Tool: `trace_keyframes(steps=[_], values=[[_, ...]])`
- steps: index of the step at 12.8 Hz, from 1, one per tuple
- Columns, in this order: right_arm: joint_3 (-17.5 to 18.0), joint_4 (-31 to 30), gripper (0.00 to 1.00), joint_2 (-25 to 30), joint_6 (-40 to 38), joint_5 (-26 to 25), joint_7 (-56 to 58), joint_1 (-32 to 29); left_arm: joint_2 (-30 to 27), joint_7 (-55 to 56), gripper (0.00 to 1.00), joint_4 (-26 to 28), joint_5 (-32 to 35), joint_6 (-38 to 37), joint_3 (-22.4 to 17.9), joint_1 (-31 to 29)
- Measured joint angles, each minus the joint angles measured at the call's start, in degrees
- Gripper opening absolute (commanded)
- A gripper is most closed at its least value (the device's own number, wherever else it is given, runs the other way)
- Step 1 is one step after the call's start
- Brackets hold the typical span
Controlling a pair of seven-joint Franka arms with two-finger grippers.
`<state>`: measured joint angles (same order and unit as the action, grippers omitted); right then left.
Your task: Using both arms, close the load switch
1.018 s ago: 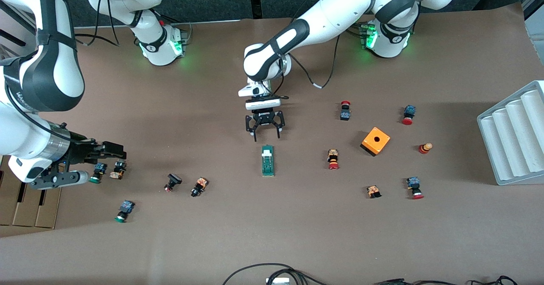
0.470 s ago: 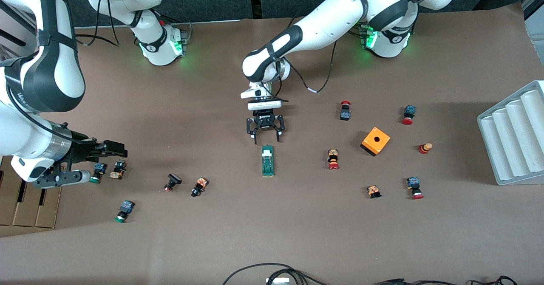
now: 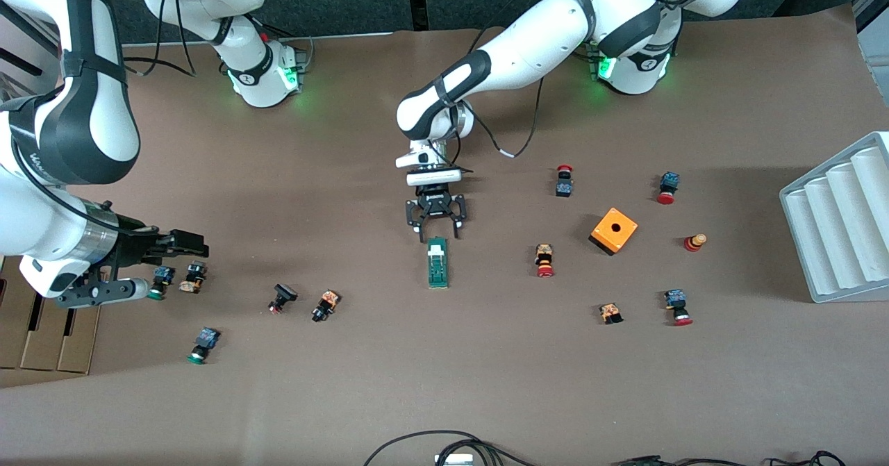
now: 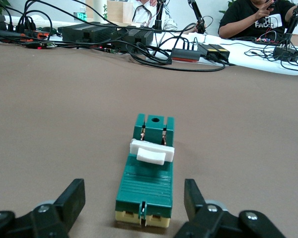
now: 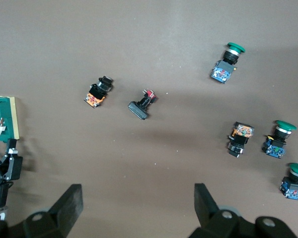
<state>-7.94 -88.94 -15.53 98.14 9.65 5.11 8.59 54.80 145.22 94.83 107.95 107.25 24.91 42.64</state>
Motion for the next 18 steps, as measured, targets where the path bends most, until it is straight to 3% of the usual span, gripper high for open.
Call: trace_keyframes(steps=[3, 6, 13, 18], values=[[0.00, 0.00, 1.00, -0.08, -0.03, 0.00, 0.04, 0.00, 1.04, 0.03, 0.84, -0.44, 1.02, -0.01, -3.03, 2.48], [-0.01, -0.08, 1.00, -0.42, -0.04, 0.00, 0.06, 0.00, 1.85, 0.03, 0.83, -2.01, 1.17, 0.01, -3.43, 3.70], [-0.02, -0.47, 1.00, -0.47, -0.65, 0.00, 0.09, -0.01, 3.32, 0.18, 0.72, -3.50, 1.98, -0.05, -5.12, 5.57], [0.03, -0.53, 1.00, -0.47, -1.16, 0.00, 0.18, 0.02, 3.67, 0.25, 0.71, -3.52, 3.43, -0.06, -6.57, 5.91]])
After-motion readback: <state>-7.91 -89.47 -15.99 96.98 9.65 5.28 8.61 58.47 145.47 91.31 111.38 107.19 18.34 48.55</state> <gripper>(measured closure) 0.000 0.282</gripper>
